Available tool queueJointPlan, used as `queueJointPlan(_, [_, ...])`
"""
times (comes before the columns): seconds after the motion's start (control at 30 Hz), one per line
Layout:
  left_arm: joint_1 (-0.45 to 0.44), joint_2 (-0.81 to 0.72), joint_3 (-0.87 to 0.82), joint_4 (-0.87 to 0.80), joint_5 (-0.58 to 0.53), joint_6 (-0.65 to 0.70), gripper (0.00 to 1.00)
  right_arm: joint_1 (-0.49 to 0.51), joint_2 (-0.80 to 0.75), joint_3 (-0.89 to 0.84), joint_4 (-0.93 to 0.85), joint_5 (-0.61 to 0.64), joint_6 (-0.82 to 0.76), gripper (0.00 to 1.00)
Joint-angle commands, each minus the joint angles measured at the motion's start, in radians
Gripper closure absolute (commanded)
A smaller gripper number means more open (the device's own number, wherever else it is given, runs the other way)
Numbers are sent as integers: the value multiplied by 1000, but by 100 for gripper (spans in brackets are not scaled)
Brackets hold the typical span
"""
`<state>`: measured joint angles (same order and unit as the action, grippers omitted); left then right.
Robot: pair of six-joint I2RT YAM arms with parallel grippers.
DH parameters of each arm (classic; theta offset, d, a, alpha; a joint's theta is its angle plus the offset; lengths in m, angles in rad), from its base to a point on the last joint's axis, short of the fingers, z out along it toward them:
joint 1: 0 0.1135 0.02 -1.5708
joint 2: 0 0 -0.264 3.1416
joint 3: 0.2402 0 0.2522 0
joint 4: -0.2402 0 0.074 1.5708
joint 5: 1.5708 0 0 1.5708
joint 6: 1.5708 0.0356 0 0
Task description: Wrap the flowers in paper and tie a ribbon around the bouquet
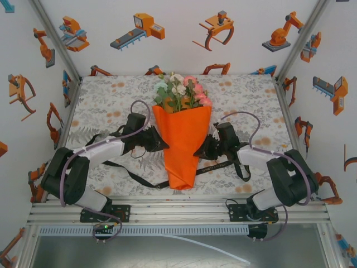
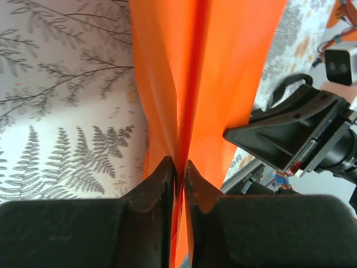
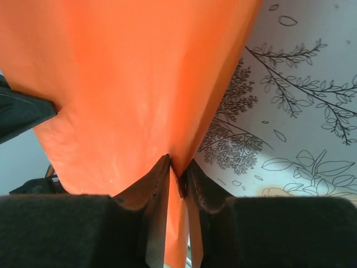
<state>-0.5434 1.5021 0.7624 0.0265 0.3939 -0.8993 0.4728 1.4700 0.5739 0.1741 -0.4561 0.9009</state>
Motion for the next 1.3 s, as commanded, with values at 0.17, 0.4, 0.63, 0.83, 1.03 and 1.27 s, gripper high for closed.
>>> queueJointPlan(0.17, [15,12,-7,-6,-78,26,55,6,-46,48,-95,108,-51,37])
queueJointPlan(0.4, [80,-137,-15,-146,-152,77,28,-29,-223,70,-287,247,-112,14])
queueJointPlan(0.63, [255,-349,-5,-463,-459,28,32,-259,-386,77,-513,418,-143,14])
queueJointPlan(0.83, [478,-440,-52,-660,-590,-80,43,-483,-443,69,-648,568,-217,11])
queueJointPlan(1.03, [532,-415,-67,-801,-720,-148,43,-516,-297,82,-604,564,-278,15])
queueJointPlan(1.27, [547,-371,-113,-752,-636,-124,36,-516,-116,98,-498,478,-290,43])
